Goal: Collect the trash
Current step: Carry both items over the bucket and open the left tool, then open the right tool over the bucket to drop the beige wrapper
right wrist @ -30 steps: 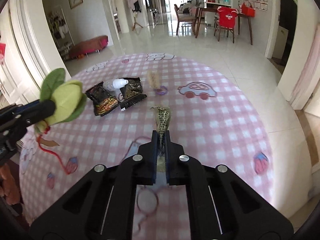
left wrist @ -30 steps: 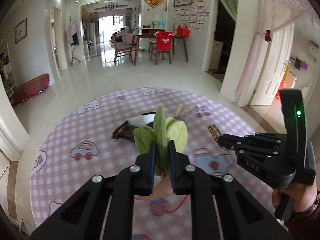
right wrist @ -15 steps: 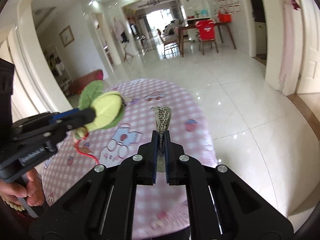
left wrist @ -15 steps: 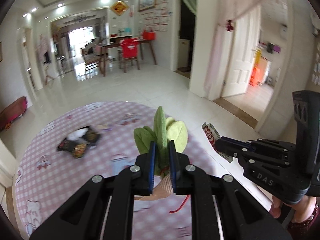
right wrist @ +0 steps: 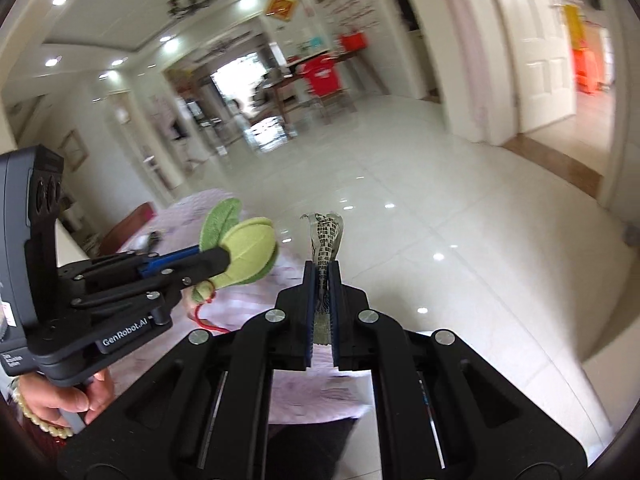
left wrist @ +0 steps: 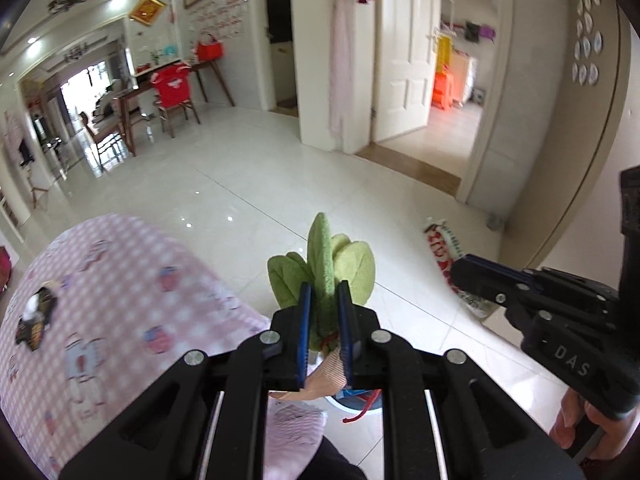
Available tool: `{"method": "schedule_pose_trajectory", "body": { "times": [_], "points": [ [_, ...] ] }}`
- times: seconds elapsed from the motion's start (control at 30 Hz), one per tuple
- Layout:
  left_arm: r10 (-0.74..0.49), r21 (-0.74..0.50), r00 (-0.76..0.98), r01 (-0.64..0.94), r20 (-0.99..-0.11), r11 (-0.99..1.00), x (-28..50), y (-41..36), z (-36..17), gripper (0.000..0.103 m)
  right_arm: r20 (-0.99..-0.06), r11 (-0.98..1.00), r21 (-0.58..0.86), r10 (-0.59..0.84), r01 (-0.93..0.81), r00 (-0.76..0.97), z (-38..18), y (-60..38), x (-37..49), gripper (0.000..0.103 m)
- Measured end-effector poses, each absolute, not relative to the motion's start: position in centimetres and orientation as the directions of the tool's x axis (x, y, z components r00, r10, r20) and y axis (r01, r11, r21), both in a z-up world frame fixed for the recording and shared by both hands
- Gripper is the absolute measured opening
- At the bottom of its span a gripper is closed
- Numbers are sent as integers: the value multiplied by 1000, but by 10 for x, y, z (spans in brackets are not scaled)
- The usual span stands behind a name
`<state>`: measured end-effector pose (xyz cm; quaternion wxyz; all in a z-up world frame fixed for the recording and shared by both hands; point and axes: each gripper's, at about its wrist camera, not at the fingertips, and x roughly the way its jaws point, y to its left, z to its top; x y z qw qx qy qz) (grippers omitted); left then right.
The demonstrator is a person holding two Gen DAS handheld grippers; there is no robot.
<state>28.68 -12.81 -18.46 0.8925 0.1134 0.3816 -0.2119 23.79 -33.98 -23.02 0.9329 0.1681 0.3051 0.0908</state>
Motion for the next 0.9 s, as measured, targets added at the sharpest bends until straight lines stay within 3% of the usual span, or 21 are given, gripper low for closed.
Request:
{"method": "schedule_pose_trajectory", "body": {
  "times": [0.17,0.27,0.33,0.4,0.9],
  "points": [
    [-307,28,580,496,-755,868,299,-166,-209,14,-547,929,370,198,22,813,-248,-371,225,6],
    [-313,10,568,493,-762,870,309,-182,-221,22,-543,920,389,183,52,820,-255,-380,219,6],
    [-298,11,564,479,-770,878,315,-191,-227,42,-543,914,401,176,69,821,-259,-386,218,6],
    [-287,13,565,467,-773,884,317,-197,-232,55,-545,910,407,173,78,820,-261,-387,214,6],
    [-266,40,579,461,-771,887,307,-184,-228,60,-563,902,426,207,67,800,-265,-382,221,7]
  ]
}}
